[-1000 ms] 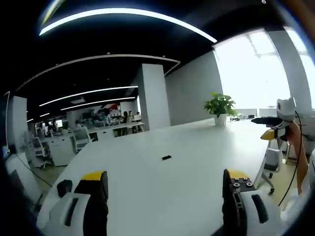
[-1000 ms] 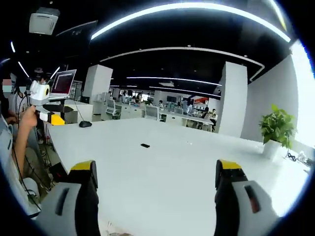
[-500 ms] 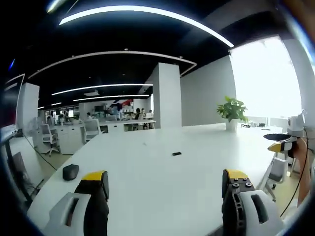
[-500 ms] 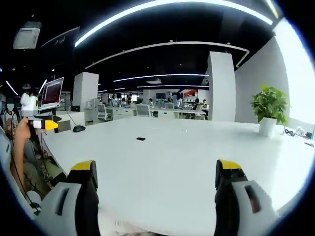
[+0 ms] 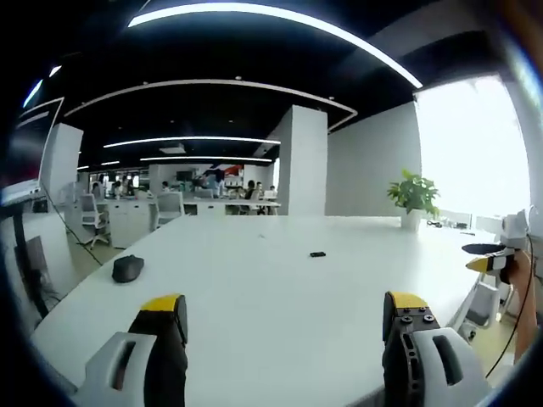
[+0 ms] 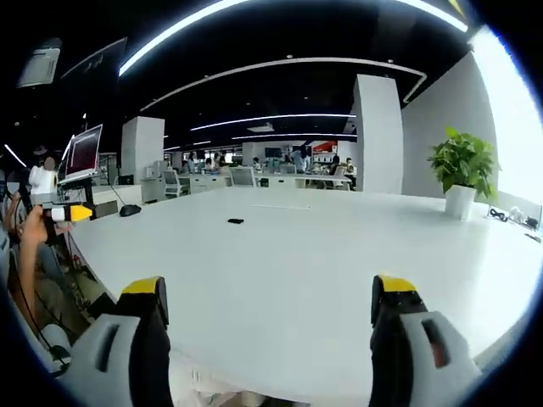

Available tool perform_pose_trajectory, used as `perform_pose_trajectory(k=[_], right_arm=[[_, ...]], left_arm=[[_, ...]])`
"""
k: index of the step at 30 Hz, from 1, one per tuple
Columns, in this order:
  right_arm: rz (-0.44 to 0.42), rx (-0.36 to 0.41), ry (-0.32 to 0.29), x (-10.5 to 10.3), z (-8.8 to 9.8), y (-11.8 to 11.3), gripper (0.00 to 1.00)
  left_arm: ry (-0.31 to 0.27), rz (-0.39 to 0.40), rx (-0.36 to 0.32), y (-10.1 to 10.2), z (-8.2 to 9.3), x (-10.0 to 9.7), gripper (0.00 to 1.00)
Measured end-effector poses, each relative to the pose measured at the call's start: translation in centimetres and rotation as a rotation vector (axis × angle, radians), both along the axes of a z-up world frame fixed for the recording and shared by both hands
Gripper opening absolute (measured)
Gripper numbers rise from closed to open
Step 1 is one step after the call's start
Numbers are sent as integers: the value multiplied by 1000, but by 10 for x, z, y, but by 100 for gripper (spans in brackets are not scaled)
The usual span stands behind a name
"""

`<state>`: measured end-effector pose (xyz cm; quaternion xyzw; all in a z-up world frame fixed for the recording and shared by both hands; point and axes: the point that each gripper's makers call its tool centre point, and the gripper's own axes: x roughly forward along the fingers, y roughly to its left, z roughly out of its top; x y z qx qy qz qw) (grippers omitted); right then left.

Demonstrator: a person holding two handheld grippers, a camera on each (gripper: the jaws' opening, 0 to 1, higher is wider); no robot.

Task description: Snap the two parts of the plastic buckle together until the buckle closes and remains connected.

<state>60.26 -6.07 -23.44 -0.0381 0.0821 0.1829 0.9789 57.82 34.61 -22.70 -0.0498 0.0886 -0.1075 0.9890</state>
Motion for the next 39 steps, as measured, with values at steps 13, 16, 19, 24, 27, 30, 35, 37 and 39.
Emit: perform_pose_trajectory(k=[13, 16, 19, 24, 27, 30, 35, 37, 39], right_arm=[[7, -19, 9, 3, -3, 4, 100], [10, -14, 12, 3, -4, 5, 100], [12, -17, 15, 2, -4, 5, 100], [7, -12, -2, 1, 0, 4, 100], [13, -13, -5, 1, 1, 6, 100], [26, -19, -6, 1, 1, 10, 100], [45, -16, 7, 1, -4, 16, 100], [47, -13, 9, 1, -6, 17, 100], [50, -9, 10, 1, -7, 18, 100]], left_arm=[[32, -20, 6, -5, -11, 5, 98], [29, -28, 14, -8, -10, 6, 98], [25, -38, 10, -12, -10, 5, 98], [30, -37, 0, -12, -13, 5, 98], [27, -29, -7, -10, -14, 4, 98], [28, -26, -8, -10, -14, 3, 98], [28, -28, -5, -10, -13, 2, 98], [26, -31, -2, -11, -12, 3, 98], [25, -36, 1, -12, -12, 3, 98]])
